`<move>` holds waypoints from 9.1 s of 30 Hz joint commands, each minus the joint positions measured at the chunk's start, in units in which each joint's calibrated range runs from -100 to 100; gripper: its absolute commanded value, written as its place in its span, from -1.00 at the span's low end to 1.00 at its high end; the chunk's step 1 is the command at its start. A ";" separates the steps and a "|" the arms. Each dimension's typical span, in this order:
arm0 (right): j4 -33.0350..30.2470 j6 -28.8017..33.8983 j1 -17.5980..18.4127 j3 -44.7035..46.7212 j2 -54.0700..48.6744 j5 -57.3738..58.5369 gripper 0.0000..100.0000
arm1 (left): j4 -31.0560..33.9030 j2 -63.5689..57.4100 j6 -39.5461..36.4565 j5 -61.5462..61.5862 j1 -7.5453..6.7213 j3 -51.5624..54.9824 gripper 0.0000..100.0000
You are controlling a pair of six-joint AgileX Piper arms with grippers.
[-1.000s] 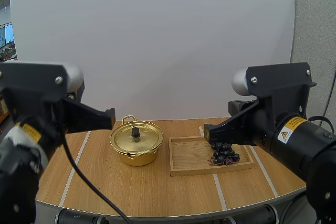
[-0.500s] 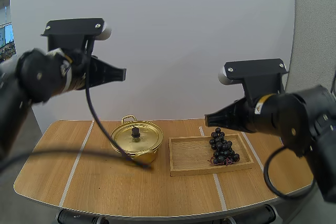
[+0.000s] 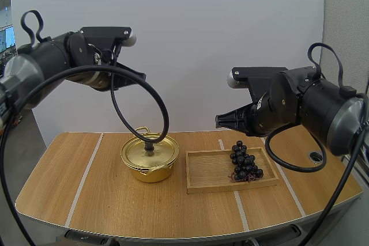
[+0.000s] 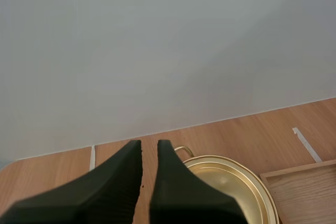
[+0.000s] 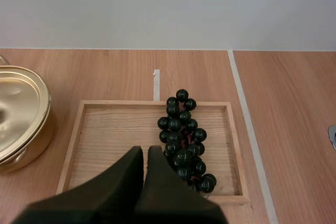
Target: Open the pot, put the grape inside, and close it
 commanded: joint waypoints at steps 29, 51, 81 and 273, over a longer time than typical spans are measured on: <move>-3.95 2.80 -0.20 -0.48 0.02 1.16 1.00 | -15.63 14.27 22.00 14.95 -0.06 -1.54 1.00; -3.95 2.75 -0.20 -0.48 0.02 8.94 1.00 | -4.96 39.63 24.07 36.52 -4.20 -20.68 1.00; -3.95 2.75 -0.20 -0.48 0.02 9.01 1.00 | -2.42 48.81 23.40 35.62 -4.20 -21.94 1.00; 23.26 -26.69 -3.68 -17.79 32.68 -5.50 -1.00 | 7.13 21.09 14.53 22.31 -4.20 -78.37 -1.00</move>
